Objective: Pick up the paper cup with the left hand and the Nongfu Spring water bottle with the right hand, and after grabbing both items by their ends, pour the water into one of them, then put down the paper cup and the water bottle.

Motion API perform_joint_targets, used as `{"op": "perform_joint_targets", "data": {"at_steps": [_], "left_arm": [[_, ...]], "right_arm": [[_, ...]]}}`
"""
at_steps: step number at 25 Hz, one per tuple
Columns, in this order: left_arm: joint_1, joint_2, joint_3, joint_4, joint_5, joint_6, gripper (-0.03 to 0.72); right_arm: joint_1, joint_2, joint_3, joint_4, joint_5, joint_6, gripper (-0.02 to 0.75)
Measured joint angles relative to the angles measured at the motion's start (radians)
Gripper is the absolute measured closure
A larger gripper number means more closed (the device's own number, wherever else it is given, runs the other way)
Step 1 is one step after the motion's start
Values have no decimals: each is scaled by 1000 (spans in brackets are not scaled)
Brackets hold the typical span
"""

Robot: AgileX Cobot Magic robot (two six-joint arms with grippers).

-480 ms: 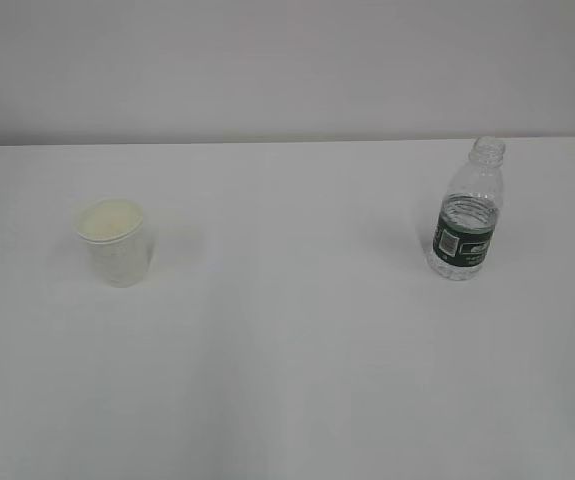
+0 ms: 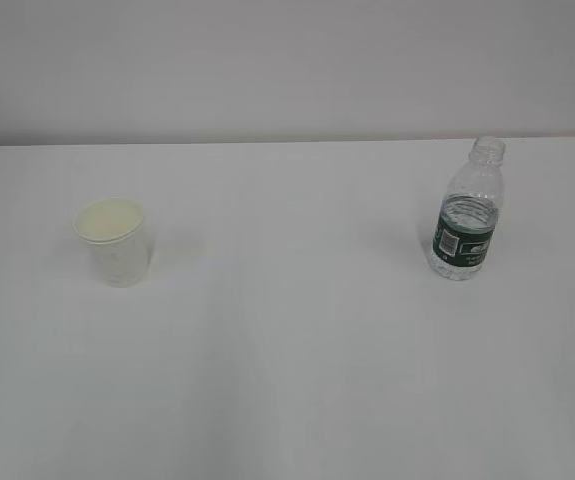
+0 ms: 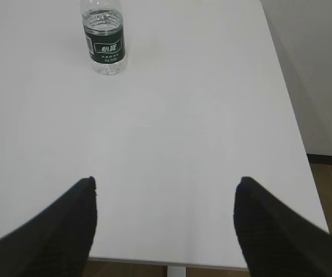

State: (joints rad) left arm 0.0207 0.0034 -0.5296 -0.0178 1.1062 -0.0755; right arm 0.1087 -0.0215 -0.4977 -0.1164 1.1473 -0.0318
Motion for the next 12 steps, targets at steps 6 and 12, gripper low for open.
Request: {"op": "perform_joint_targets", "data": {"at_steps": [6,12], "left_arm": [[0,0,0,5,0,0,409],[0,0,0,8,0,0,410]], "right_arm": [[0,0,0,0,0,0,175],[0,0,0,0,0,0,175]]}}
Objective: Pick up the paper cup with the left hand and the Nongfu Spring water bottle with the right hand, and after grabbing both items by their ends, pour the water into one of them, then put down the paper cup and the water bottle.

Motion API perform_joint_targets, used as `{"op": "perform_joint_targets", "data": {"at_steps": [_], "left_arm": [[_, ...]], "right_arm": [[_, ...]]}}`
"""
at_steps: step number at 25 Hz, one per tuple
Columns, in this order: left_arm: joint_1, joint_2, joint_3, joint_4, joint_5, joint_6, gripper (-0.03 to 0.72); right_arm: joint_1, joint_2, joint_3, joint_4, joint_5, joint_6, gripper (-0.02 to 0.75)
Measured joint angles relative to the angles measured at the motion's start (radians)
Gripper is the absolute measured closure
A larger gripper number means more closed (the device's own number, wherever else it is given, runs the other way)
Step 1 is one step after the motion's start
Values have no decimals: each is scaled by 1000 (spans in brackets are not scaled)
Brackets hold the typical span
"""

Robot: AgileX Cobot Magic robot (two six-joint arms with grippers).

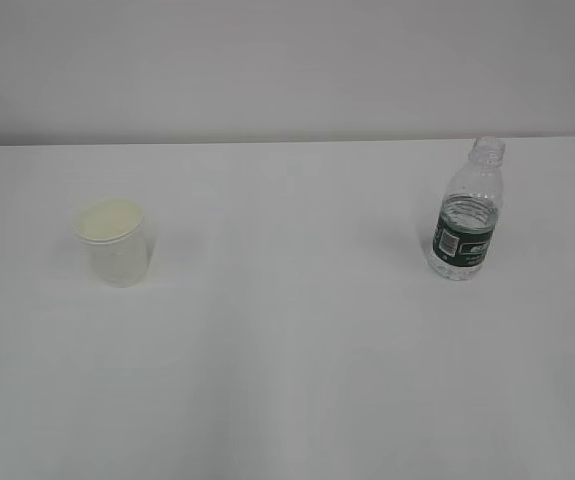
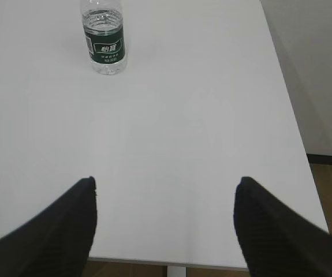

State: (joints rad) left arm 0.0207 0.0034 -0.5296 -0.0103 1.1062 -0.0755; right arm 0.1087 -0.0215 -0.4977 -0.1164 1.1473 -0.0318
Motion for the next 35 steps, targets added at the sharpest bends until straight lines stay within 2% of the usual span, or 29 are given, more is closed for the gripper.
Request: {"op": "perform_joint_targets", "data": {"at_steps": [11,18,24,30,35], "left_arm": [[0,0,0,0,0,0,407],[0,0,0,0,0,0,310],[0,0,0,1,0,0,284],[0,0,0,1,0,0,198],[0,0,0,1,0,0,176]], "right_arm": [[0,0,0,0,0,0,175],[0,0,0,0,0,0,175],[0,0,0,0,0,0,175],[0,0,0,0,0,0,175],[0,0,0,0,0,0,175]]}}
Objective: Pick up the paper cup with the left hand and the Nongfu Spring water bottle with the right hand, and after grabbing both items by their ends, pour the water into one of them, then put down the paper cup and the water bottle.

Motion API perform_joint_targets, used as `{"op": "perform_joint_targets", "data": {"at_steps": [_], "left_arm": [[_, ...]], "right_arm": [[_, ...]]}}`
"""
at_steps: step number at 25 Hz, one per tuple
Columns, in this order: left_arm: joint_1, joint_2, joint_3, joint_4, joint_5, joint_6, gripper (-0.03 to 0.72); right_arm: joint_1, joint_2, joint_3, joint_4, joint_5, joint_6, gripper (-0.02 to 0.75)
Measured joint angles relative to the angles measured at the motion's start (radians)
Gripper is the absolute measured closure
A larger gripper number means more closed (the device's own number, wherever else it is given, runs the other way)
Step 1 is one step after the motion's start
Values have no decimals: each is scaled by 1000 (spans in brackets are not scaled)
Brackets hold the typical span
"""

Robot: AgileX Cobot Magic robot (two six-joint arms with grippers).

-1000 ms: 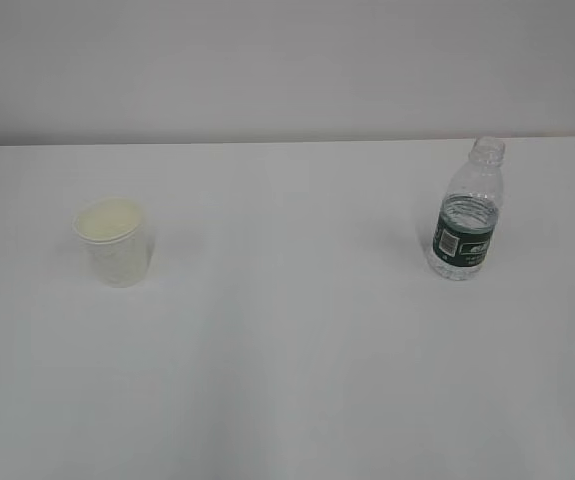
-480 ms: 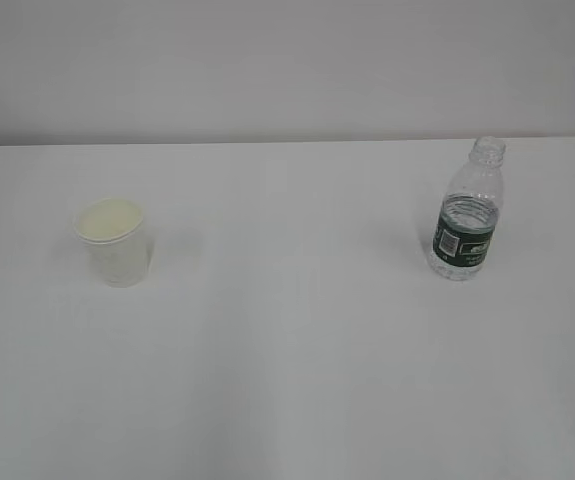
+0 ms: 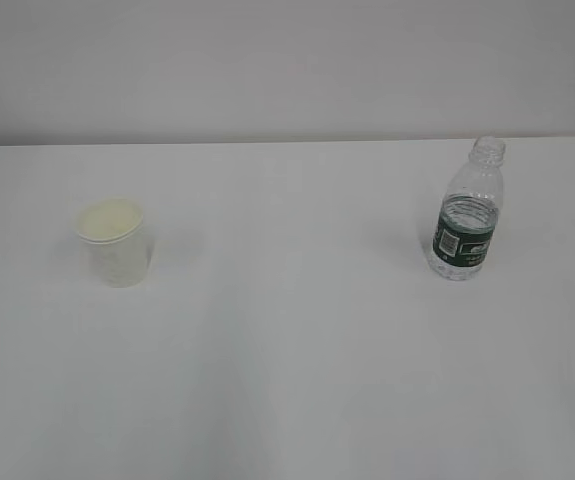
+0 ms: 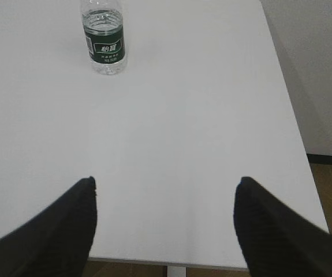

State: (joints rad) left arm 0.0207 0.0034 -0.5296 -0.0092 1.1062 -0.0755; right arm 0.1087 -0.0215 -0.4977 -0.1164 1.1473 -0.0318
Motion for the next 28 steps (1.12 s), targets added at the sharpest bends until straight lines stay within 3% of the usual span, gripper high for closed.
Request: {"op": "perform_joint_targets", "data": {"at_steps": [7,13,16,21,28], "left_arm": [[0,0,-8,9,-32,0,175],[0,4,-21,9,-447,0,175],[0,36,-21,23,-565,0,175],[0,162,-22,36,-601,0,175],[0,306,-48,37,-671,0,207]], "right_arm": [[0,0,-11,0,-29,0,175],[0,3,-42,2,-113,0,175],[0,46,-48,4,-159,-4,175],[0,138,-52,4,-335,-8,175],[0,283,-121,6,-468,-10,175]]}}
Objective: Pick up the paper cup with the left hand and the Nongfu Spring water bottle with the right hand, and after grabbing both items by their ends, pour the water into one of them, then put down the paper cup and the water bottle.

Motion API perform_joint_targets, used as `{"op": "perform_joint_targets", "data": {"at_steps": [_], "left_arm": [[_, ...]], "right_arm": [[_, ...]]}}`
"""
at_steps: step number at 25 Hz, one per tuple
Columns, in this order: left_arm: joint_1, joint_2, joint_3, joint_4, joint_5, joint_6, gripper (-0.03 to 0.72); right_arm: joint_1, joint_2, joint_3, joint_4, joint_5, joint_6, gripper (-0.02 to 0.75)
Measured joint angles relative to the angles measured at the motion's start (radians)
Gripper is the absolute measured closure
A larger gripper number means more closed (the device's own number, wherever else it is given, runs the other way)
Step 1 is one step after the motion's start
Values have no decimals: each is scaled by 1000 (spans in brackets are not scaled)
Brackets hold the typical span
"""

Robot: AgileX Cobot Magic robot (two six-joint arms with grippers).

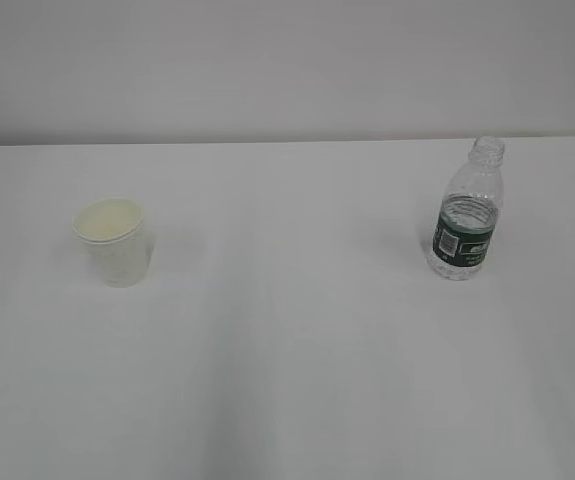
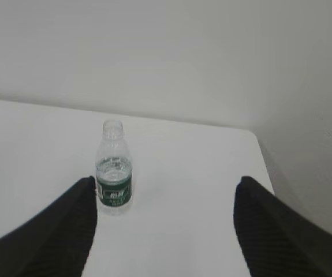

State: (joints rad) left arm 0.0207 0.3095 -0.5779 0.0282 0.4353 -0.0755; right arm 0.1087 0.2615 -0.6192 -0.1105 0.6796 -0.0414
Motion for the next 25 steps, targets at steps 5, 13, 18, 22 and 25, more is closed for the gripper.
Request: {"op": "perform_joint_targets", "data": {"at_steps": [5,13,18,22,25], "left_arm": [[0,112,0,-28,-56,0,212],[-51,232,0,-5,-144,0,212],[-90,291,0,18,-236,0,214],[-102,333,0,22,-259,0,214],[-104,371,0,22,-314,0,215]], "right_arm": [[0,72,-11,14,-144,0,175],[0,160,-11,12,-338,0,175],[0,224,-11,27,-419,0,175],[0,266,-11,62,-477,0,175],[0,309,-11,66,-525,0,175]]}}
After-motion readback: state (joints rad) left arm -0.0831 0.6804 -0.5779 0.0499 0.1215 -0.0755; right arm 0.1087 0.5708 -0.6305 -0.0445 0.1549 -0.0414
